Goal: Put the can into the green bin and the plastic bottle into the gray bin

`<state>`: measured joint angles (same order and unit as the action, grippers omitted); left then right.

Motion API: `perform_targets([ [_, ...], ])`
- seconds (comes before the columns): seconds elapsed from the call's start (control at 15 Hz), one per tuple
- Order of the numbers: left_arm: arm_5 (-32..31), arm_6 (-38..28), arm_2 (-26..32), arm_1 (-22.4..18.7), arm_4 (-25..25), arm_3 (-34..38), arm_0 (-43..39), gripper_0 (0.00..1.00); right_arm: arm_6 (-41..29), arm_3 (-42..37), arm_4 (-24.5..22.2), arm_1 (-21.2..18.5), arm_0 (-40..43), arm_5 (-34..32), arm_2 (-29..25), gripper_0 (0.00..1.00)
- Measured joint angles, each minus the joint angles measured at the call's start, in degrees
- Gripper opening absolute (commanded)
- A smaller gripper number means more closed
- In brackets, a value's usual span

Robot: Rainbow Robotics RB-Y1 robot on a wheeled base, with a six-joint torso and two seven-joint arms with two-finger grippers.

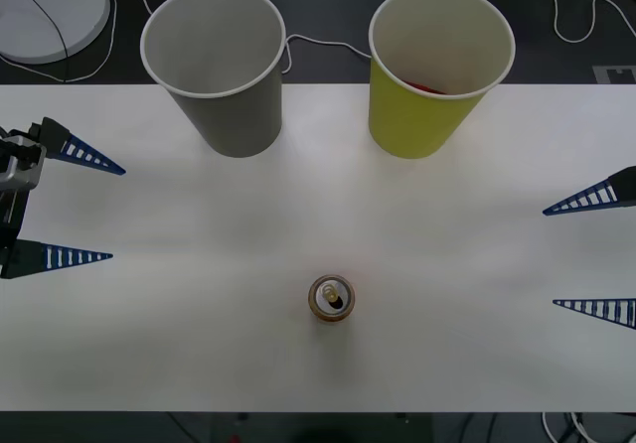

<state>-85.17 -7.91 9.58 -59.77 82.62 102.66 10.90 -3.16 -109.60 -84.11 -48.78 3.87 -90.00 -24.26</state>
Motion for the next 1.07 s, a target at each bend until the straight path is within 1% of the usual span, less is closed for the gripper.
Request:
perform_targets([
  [0.33,0.00,0.00,0.00,0.00,0.00,0.00,0.00,1.00,0.00,0.09,0.04,0.05,0.18,0.01,0.08,1.00],
  [0.47,0.00,0.00,0.00,0.00,-0.01,0.01,0.00,1.00,0.14,0.84,0.54,0.29,1.37,0.06,0.74,1.00],
  [0.6,0.00,0.00,0.00,0.00,-0.01,0.01,0.00,1.00,0.66,0.86,1.82,-0.68,1.65,1.22,1.87,1.00],
  [0.73,0.00,0.00,0.00,0.00,-0.01,0.01,0.00,1.00,1.18,0.89,1.85,-0.62,1.67,2.22,2.62,1.00],
  [1.07,0.00,0.00,0.00,0.00,-0.01,0.01,0.00,1.00,4.70,4.53,2.61,2.38,1.23,2.85,5.13,1.00],
])
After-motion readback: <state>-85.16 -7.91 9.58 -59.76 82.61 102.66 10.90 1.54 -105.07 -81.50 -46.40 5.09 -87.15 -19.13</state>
